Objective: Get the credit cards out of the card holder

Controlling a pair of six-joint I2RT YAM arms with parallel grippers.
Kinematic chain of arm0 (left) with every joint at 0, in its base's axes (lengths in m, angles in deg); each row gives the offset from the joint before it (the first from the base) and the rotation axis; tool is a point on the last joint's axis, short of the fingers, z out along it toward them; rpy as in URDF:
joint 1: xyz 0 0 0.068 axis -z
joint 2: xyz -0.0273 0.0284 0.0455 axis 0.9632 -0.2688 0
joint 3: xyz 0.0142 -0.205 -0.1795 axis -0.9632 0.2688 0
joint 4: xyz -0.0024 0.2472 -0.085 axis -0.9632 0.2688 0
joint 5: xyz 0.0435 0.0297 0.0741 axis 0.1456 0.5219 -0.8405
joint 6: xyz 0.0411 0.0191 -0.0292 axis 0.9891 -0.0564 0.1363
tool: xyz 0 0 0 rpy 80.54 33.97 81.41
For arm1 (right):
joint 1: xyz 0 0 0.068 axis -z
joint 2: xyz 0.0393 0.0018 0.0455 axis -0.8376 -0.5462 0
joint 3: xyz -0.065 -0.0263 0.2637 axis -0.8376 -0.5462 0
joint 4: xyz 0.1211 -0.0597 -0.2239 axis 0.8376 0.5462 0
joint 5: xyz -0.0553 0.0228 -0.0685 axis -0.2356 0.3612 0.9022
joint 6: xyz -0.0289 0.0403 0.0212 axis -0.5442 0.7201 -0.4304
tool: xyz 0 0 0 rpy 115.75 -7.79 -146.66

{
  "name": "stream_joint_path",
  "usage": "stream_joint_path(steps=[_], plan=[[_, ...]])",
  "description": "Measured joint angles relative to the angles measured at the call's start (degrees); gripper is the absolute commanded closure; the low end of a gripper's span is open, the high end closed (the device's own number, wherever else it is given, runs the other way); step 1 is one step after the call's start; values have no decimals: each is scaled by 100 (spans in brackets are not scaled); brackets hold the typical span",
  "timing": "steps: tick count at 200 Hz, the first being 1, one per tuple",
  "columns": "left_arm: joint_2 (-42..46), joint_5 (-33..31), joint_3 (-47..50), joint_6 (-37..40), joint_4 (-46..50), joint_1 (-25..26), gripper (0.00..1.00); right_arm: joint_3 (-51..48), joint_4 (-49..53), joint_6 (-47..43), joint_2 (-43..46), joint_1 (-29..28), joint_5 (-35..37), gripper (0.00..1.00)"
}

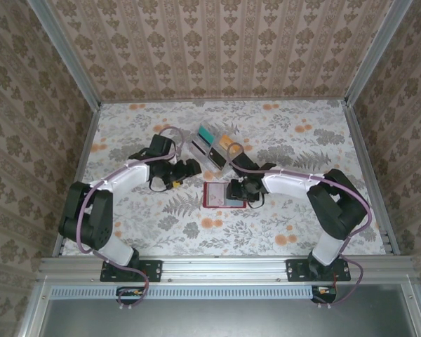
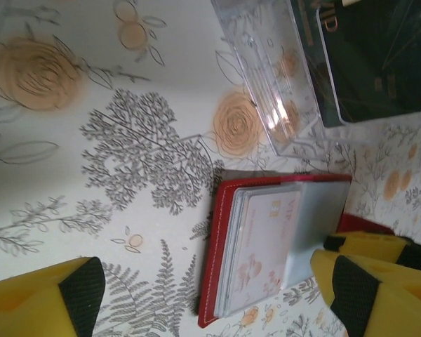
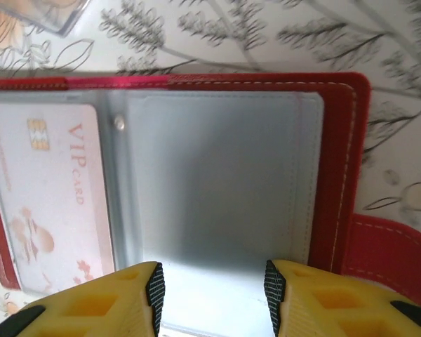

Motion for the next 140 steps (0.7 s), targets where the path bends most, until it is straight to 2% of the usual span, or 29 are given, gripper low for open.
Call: stream_joint_path(steps=[43, 102, 140], plan=[[0, 61, 2, -208, -66, 393, 48, -24, -133, -42, 269, 181, -291, 54], [-229, 162, 24, -614, -522, 857, 67, -273, -1189, 280, 420, 181, -1176, 63], [-608, 256, 46, -793, -708, 990, 77, -278, -1427, 363, 175, 188, -1401, 67]])
